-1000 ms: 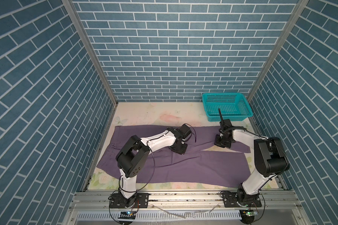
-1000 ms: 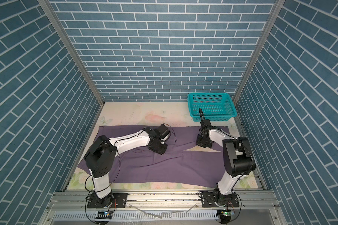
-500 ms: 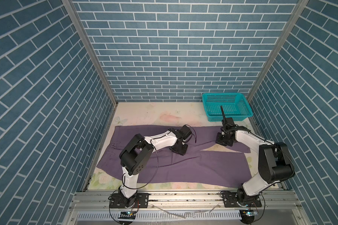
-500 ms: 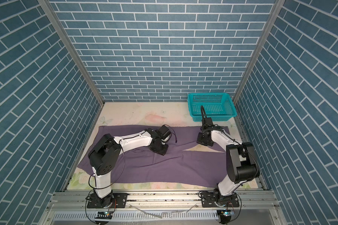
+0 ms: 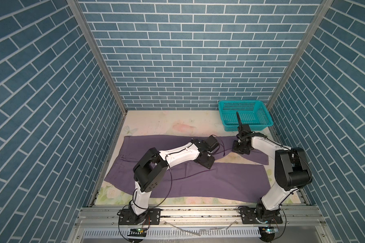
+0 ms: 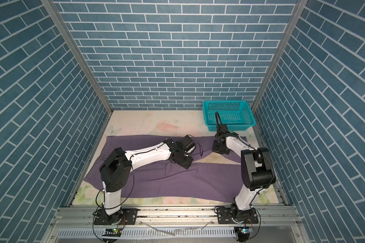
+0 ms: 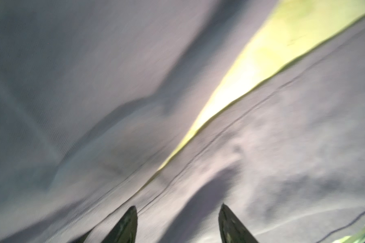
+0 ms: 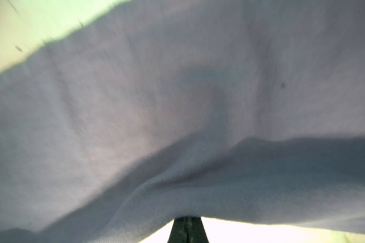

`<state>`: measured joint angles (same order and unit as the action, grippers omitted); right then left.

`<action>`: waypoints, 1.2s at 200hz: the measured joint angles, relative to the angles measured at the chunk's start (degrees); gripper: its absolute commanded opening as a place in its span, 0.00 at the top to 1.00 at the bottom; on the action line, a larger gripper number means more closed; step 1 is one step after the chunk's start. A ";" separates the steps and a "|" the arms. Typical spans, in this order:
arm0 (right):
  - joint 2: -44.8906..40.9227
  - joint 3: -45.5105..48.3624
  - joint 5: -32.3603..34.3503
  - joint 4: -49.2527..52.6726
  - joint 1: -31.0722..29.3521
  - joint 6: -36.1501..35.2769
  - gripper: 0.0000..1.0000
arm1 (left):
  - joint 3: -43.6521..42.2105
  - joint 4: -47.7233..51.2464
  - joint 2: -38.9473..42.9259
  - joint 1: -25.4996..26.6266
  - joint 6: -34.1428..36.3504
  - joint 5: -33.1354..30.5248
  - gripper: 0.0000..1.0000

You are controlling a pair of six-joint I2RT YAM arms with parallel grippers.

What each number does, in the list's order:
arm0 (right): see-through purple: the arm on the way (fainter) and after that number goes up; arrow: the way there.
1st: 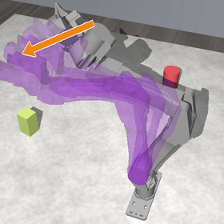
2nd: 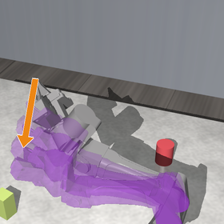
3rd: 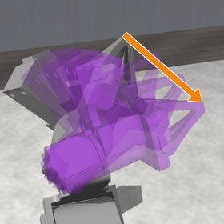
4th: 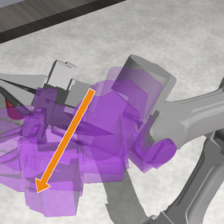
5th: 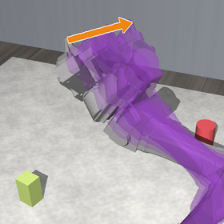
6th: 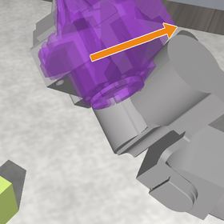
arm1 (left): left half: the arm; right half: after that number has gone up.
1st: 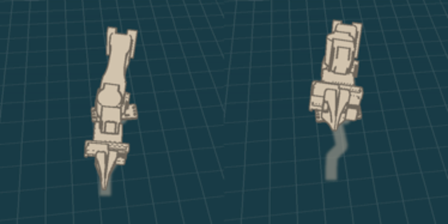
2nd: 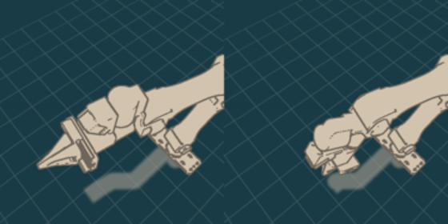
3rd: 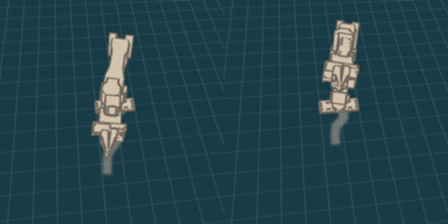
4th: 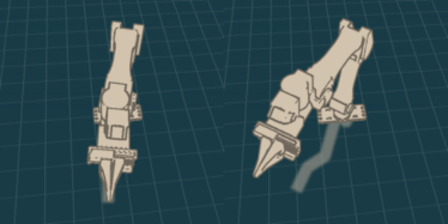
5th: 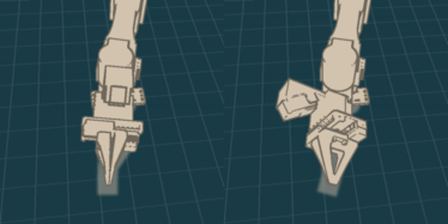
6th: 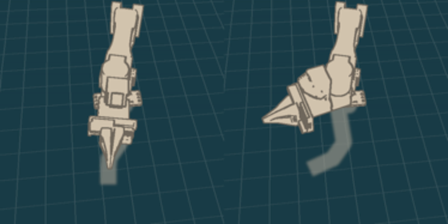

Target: Fold and stack the trousers

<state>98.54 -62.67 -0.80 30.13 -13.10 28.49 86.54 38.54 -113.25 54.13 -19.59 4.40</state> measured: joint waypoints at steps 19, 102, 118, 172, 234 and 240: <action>0.98 -1.07 0.13 0.09 0.50 -0.02 1.00 | 2.93 -0.72 -2.97 1.05 0.07 0.31 0.26; 5.99 -2.62 -0.22 -0.50 1.62 -0.42 1.00 | 12.26 -0.85 -12.83 0.96 0.61 -3.28 0.22; 6.01 -2.62 -0.48 -0.57 1.79 -0.44 1.00 | 12.94 -0.85 -13.20 0.85 1.14 -3.80 0.36; 5.57 -2.08 -2.01 -1.01 3.34 -0.46 1.00 | 12.50 -1.01 -14.95 0.04 1.44 -3.48 0.97; 1.70 -0.28 -2.08 1.99 4.98 -1.40 1.00 | 10.62 -1.01 -13.42 -0.48 1.46 -2.47 1.00; 0.66 0.04 -2.01 2.58 4.98 -1.53 1.00 | 10.27 -0.87 -12.94 -0.57 1.46 -2.29 1.00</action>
<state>99.20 -62.63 -2.81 32.71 -8.12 26.96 96.82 37.67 -126.19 53.56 -18.13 2.11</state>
